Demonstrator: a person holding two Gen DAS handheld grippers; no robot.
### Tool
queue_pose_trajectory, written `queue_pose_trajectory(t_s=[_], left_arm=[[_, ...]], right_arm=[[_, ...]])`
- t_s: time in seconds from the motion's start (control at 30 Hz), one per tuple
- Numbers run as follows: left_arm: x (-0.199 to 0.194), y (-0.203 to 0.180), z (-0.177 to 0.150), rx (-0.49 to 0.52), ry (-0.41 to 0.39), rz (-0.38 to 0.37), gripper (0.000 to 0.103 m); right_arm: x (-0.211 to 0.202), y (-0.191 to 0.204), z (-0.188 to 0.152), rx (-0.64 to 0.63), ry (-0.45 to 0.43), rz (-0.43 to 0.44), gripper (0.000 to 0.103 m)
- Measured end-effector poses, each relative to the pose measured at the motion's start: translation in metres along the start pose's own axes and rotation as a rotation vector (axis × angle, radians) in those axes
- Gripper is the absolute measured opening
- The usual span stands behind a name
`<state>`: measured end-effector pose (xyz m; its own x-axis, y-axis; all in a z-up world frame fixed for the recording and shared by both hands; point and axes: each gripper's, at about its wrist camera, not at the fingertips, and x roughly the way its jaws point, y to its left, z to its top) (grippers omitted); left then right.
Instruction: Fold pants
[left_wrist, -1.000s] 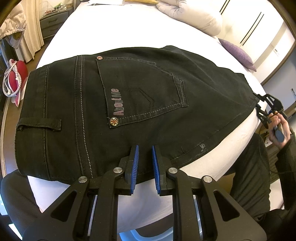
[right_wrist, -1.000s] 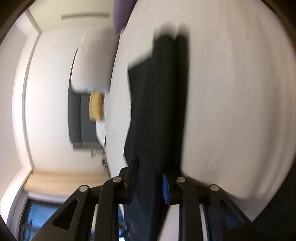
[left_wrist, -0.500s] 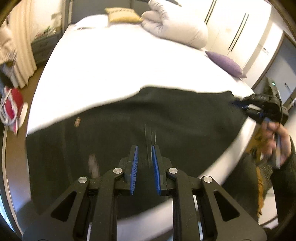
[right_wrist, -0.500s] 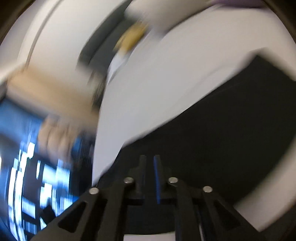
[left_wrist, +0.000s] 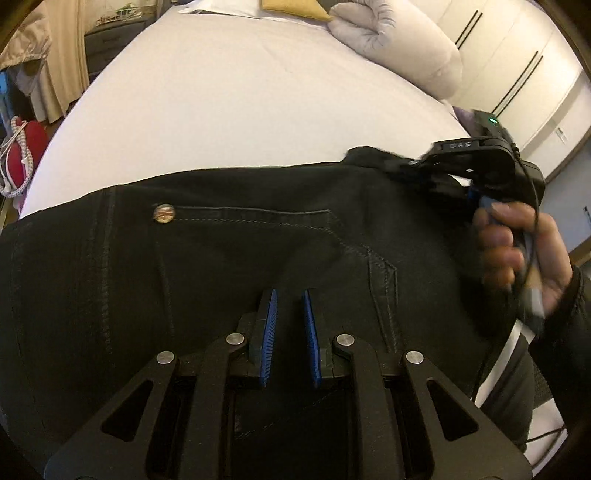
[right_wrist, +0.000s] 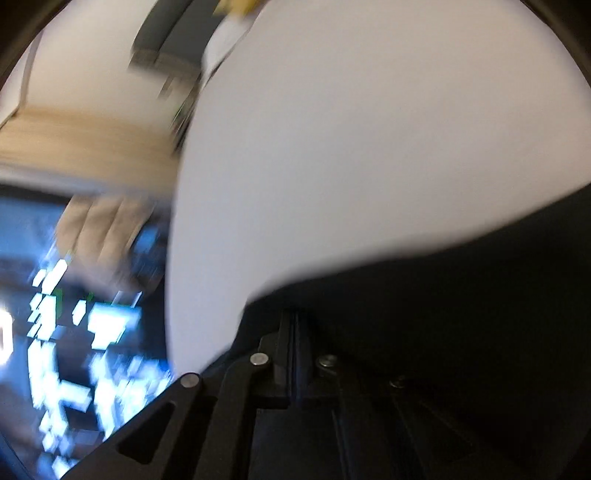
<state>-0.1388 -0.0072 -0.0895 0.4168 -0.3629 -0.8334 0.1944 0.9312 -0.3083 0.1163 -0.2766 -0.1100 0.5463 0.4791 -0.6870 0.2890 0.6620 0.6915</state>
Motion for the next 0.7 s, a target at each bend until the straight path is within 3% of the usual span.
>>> queue_pose_trajectory(t_s=[0.1,0.17,0.23,0.3,0.37,0.4,0.43,0.5,0.6,0.67,0.7], left_arm=[[-0.006,0.003,0.002,-0.008,0.0,0.027,0.015],[-0.015,-0.009,0.007,0.021,-0.023,0.038,0.015],[-0.018,-0.027,0.013,0.068,-0.052,0.041,0.015],[-0.009,-0.037,0.02,0.109,-0.051,0.065,0.015],[0.01,-0.027,0.02,0.093,-0.007,0.085,0.015],[0.017,-0.019,0.017,0.085,0.012,0.103,0.015],[0.019,-0.011,0.015,0.079,0.014,0.084,0.015],[0.01,0.004,0.012,0.073,-0.004,0.084,0.015],[-0.004,0.03,0.006,0.055,-0.025,0.095,0.015],[-0.014,0.043,0.004,0.017,-0.039,0.098,0.015],[-0.02,0.042,0.005,0.004,-0.047,0.136,0.015]], right_arm=[[-0.03,0.002,-0.012,-0.013,-0.021,0.01,0.006],[-0.039,0.018,-0.042,-0.072,0.056,0.129,0.006],[-0.029,0.027,-0.074,-0.12,0.143,0.195,0.006],[-0.015,0.023,-0.099,-0.134,0.197,0.164,0.006],[-0.009,-0.007,-0.103,-0.041,0.19,0.135,0.0],[-0.015,-0.021,-0.096,0.02,0.161,0.168,0.0],[-0.022,-0.027,-0.09,0.028,0.124,0.147,0.0],[-0.054,-0.047,-0.075,0.034,0.004,0.051,0.0],[-0.106,-0.091,-0.048,0.197,-0.159,-0.069,0.0],[-0.131,-0.102,-0.047,0.212,-0.185,-0.069,0.005],[-0.138,-0.101,-0.05,0.214,-0.196,-0.055,0.008]])
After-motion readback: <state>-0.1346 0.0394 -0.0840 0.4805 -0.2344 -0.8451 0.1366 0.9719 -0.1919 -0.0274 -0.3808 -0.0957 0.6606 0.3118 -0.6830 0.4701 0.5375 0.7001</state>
